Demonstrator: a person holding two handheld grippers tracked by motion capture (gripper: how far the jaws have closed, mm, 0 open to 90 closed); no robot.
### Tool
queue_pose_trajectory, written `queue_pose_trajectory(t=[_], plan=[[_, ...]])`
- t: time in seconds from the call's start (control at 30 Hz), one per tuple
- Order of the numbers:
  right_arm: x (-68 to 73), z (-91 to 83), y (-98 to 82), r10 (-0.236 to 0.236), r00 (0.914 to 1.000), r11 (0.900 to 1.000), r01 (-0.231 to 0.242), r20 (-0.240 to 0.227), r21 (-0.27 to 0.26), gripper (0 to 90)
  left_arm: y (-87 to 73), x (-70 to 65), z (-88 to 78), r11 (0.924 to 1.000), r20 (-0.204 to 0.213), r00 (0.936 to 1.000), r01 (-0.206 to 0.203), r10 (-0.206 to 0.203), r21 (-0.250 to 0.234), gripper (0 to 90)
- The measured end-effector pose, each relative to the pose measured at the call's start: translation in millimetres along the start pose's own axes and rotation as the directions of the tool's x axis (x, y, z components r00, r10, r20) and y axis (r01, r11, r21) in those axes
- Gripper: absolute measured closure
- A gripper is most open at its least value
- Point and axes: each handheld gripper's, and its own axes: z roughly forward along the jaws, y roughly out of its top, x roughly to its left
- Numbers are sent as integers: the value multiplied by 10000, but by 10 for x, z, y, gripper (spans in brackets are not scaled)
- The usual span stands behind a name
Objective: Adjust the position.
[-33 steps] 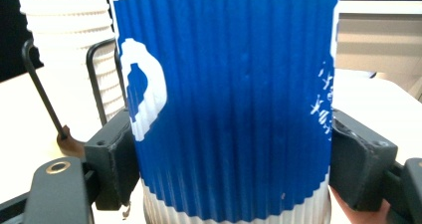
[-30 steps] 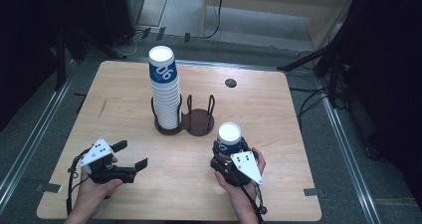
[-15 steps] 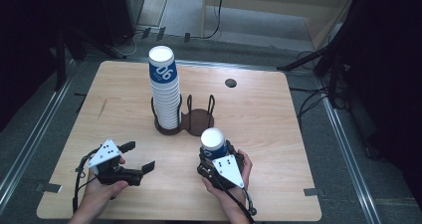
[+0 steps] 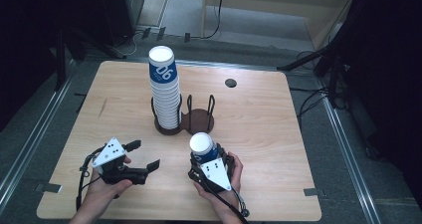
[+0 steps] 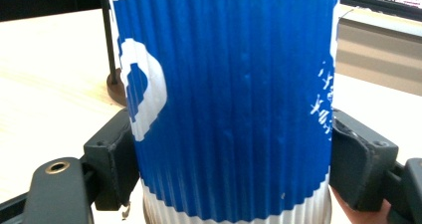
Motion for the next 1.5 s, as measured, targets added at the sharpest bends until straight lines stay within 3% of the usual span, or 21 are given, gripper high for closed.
queue_pose_trajectory(t=[0.17,0.33,0.43,0.5,0.7,0.9,1.03,1.33,1.47,1.5], plan=[[33,-5,-1,-247,9997,9997,247,51,-7,190,6,-19,16,9999,75,9999,-70,69,115,66],[77,-8,-15,-785,9967,9969,785,186,-31,190,-2,-27,27,9996,145,9998,-163,159,240,84],[114,-15,-17,-995,9948,9950,996,225,-43,190,15,-49,19,9998,-163,9998,-82,85,197,136],[144,-19,-19,-1157,9930,9932,1159,231,-67,191,28,-59,11,9997,-97,9999,-101,103,201,140],[249,-29,-46,-1992,9799,9798,1994,145,-150,190,56,-122,13,9995,372,9990,-244,237,197,140],[319,-21,-71,-2411,9704,9704,2413,104,-135,190,58,-165,43,9993,608,9978,-280,265,247,143],[350,-25,-83,-2824,9593,9589,2825,69,-256,191,52,-217,74,9986,860,9958,-362,327,389,145],[413,-57,-88,-3150,9491,9483,3145,-60,-436,191,48,-289,103,9975,1087,9931,-494,438,500,145],[463,-74,-84,-3338,9425,9413,3322,-177,-597,191,51,-289,97,9978,1208,9919,-453,391,494,149],[484,-80,-84,-3470,9376,9363,3449,-224,-658,191,51,-291,97,9976,1269,9911,-466,398,510,149]])
